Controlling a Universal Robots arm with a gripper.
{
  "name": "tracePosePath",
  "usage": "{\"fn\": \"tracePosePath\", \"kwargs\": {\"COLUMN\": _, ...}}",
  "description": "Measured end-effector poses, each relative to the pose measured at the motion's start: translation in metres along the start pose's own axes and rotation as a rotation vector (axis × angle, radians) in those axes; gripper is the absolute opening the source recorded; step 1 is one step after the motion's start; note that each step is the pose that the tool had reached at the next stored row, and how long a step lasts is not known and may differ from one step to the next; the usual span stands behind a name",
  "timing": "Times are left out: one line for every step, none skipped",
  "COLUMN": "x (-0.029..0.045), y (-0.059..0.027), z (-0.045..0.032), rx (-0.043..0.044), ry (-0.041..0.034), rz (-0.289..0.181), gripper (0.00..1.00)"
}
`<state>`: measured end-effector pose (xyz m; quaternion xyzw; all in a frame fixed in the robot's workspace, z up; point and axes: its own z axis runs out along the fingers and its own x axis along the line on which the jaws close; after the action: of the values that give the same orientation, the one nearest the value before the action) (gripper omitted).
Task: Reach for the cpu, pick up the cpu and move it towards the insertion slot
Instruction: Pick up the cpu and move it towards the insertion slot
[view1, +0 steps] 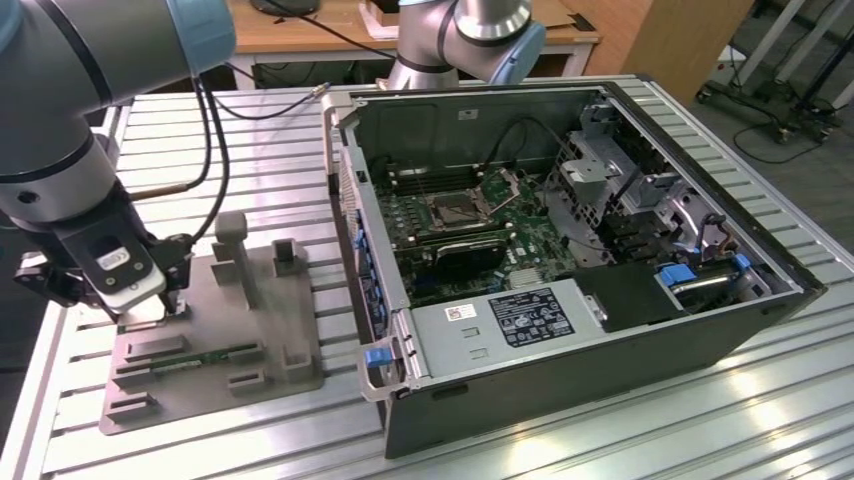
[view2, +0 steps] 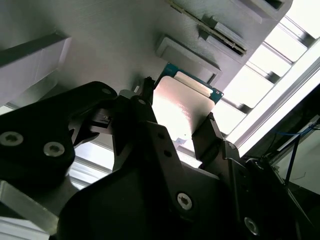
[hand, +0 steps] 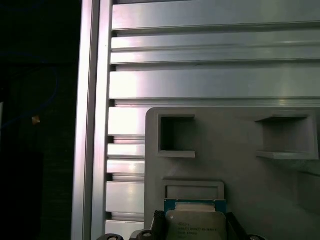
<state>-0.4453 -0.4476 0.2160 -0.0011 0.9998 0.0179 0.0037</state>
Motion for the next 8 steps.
{"fn": "tracePosePath", "kwargs": {"x": 0.0, "y": 0.0, "z": -0.0004, "rx": 0.0, "ry": 0.0, "rz": 0.0, "gripper": 0.55}}
{"fn": "tracePosePath", "kwargs": {"x": 0.0, "y": 0.0001, "z": -0.0009, "rx": 0.0, "ry": 0.0002, "rz": 0.0, "gripper": 0.55}}
{"fn": "tracePosePath", "kwargs": {"x": 0.0, "y": 0.0001, "z": -0.0015, "rx": 0.0001, "ry": 0.0005, "rz": 0.0, "gripper": 0.55}}
{"fn": "tracePosePath", "kwargs": {"x": 0.0, "y": 0.0001, "z": -0.0021, "rx": 0.0, "ry": 0.0006, "rz": 0.0, "gripper": 0.55}}
{"fn": "tracePosePath", "kwargs": {"x": 0.0, "y": 0.0001, "z": -0.0025, "rx": 0.0, "ry": 0.0007, "rz": 0.0, "gripper": 0.55}}
{"fn": "tracePosePath", "kwargs": {"x": 0.0, "y": 0.0001, "z": -0.003, "rx": 0.0, "ry": 0.0008, "rz": 0.0, "gripper": 0.55}}
{"fn": "tracePosePath", "kwargs": {"x": 0.0, "y": 0.0001, "z": -0.0034, "rx": 0.0, "ry": 0.0008, "rz": 0.0, "gripper": 0.55}}
{"fn": "tracePosePath", "kwargs": {"x": 0.0, "y": 0.0001, "z": -0.0039, "rx": -0.0001, "ry": 0.0008, "rz": 0.0, "gripper": 0.55}}
